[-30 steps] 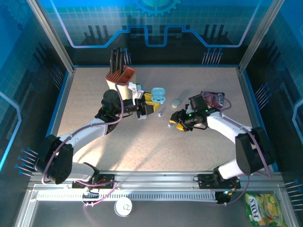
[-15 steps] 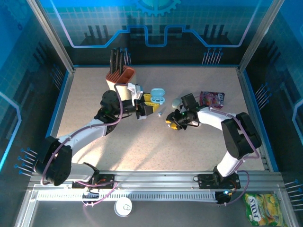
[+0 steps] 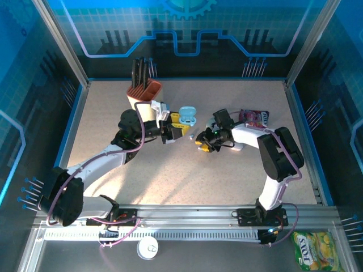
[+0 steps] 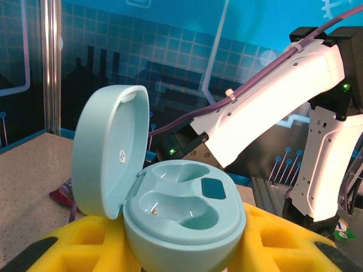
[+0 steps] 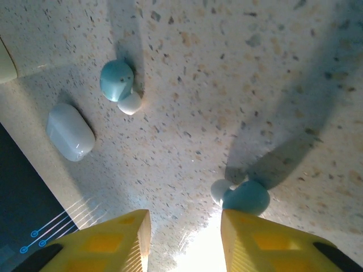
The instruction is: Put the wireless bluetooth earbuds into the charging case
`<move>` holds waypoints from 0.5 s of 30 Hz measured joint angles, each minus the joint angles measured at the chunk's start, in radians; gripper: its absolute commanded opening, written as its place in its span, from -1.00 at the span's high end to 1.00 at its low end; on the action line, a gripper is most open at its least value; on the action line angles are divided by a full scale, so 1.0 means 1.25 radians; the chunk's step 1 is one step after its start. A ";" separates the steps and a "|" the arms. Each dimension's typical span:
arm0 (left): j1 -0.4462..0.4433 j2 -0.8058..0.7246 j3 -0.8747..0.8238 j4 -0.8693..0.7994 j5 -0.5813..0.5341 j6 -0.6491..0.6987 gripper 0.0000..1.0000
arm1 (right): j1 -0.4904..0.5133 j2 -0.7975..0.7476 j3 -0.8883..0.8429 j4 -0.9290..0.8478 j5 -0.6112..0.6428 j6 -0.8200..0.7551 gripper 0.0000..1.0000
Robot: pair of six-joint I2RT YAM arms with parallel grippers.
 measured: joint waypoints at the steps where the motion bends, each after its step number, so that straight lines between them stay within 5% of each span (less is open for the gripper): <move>1: 0.000 0.000 0.000 0.000 0.000 0.000 0.29 | 0.000 0.005 0.006 -0.002 0.000 -0.002 0.19; 8: 0.000 0.000 0.000 0.000 0.000 0.000 0.28 | 0.000 0.002 0.034 -0.012 0.013 -0.027 0.15; 15: 0.001 0.000 -0.006 0.001 0.000 0.000 0.29 | -0.007 -0.148 -0.052 0.016 0.066 -0.010 0.22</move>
